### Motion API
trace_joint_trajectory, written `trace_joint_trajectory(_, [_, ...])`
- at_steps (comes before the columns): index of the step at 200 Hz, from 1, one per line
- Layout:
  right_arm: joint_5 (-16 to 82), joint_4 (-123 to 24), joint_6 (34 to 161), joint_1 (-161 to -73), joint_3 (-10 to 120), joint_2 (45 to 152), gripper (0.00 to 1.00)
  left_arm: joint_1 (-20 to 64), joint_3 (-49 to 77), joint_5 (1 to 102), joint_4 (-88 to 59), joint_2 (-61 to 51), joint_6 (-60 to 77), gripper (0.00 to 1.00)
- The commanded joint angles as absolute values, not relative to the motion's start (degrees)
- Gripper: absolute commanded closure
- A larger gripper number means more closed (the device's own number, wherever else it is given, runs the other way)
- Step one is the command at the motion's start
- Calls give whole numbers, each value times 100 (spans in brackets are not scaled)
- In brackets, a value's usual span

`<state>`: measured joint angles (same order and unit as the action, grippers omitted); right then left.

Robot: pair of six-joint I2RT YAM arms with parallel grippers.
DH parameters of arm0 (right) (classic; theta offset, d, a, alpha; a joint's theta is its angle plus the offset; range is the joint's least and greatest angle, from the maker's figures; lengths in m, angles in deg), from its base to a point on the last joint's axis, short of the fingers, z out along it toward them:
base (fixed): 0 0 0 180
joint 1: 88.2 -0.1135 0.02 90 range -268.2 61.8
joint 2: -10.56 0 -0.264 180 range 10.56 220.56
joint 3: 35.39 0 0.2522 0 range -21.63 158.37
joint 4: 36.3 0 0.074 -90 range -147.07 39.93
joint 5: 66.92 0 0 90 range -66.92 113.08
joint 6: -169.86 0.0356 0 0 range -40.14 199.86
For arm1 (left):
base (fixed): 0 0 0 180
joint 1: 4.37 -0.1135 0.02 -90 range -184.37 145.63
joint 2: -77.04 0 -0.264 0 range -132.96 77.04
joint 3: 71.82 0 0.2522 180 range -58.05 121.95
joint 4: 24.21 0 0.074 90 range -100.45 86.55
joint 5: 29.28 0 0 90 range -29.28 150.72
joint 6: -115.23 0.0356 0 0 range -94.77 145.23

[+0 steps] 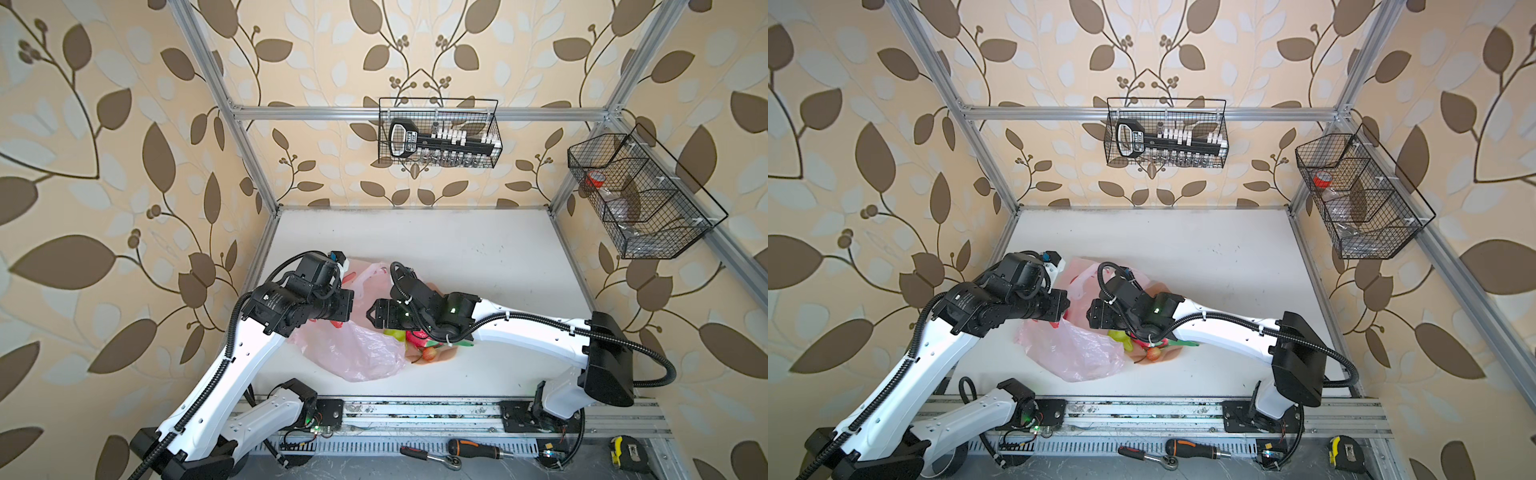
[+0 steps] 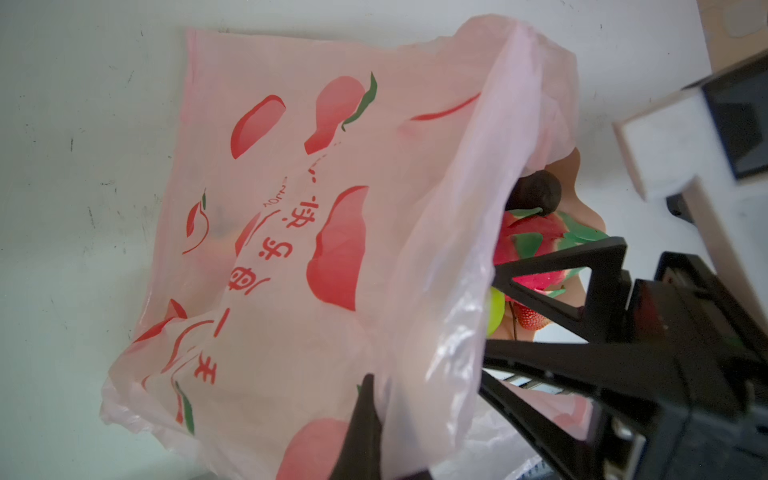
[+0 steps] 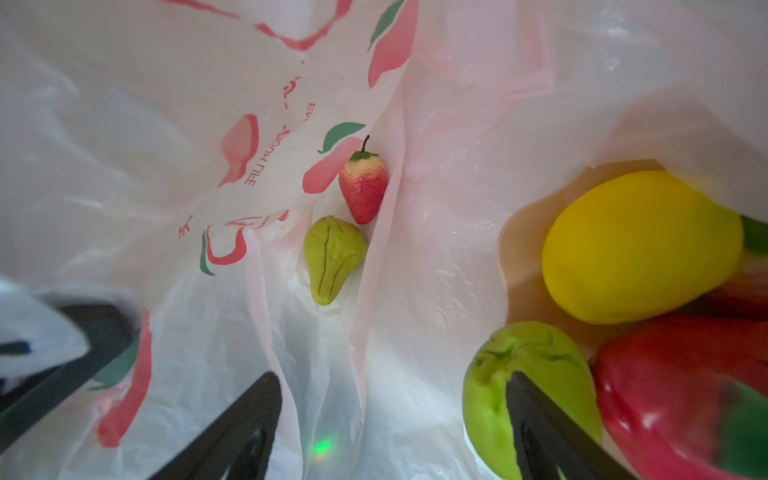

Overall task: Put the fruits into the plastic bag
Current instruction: 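Withdraw the right gripper from the bag and lower it over the plate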

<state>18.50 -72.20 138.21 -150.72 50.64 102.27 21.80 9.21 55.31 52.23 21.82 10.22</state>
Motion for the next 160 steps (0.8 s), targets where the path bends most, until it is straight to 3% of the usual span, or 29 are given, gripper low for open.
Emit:
trace_joint_trajectory(1, [1461,-7853,13369,-15121,5402,10224,15,2156,997,5627,5308,2306,1129,100])
trace_joint_trajectory(160, [1407,-8420,12718,-15172,5651,10969,14,2157,1033,5546,5318,2325,1123,99])
